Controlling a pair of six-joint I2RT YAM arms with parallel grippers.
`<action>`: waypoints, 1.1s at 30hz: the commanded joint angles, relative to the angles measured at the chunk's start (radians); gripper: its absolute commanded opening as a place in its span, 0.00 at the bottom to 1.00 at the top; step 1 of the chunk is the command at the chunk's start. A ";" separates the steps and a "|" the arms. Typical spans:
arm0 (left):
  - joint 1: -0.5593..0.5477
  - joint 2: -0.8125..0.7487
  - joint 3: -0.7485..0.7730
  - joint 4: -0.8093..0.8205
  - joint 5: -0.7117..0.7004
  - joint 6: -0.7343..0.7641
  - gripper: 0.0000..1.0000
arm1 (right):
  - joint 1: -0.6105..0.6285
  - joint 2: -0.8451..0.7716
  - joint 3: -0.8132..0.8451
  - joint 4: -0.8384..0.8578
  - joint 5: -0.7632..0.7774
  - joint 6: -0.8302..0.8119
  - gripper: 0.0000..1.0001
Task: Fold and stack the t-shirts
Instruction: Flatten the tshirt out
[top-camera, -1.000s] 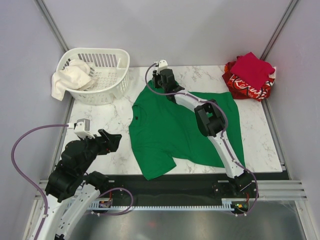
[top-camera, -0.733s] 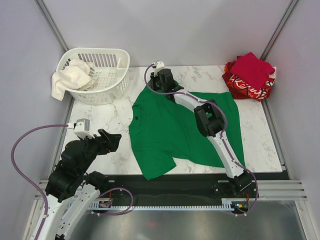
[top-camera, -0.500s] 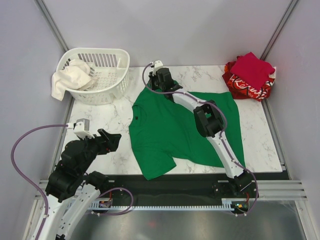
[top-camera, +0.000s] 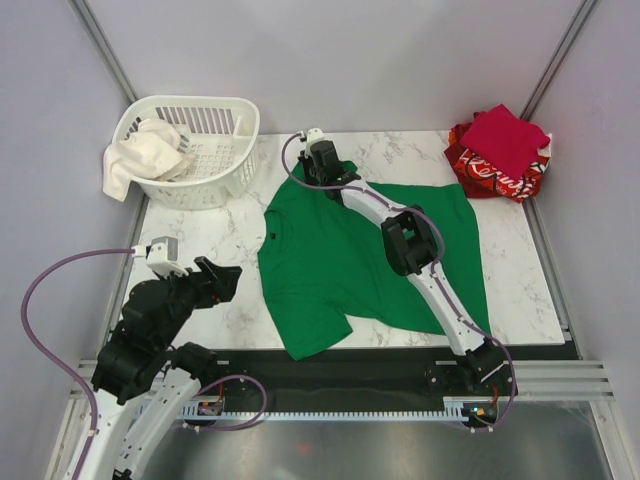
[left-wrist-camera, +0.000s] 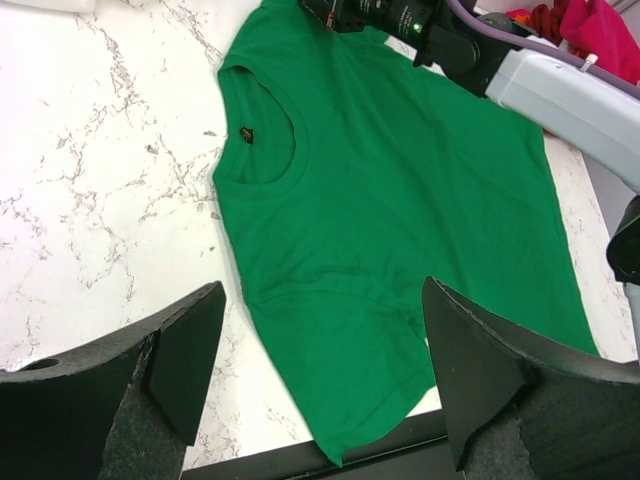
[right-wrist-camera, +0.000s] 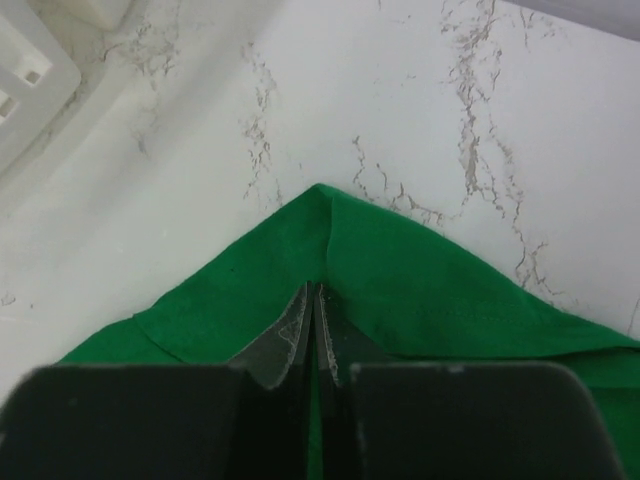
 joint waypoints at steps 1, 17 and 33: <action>0.008 0.015 -0.001 0.040 0.015 0.042 0.87 | -0.003 0.029 0.104 -0.022 0.039 -0.004 0.09; 0.013 0.030 -0.001 0.041 0.020 0.042 0.87 | -0.271 -0.101 -0.007 0.642 0.398 0.212 0.41; 0.002 0.463 0.088 0.137 0.081 0.016 0.85 | -0.129 -1.183 -1.023 0.193 0.215 0.193 0.89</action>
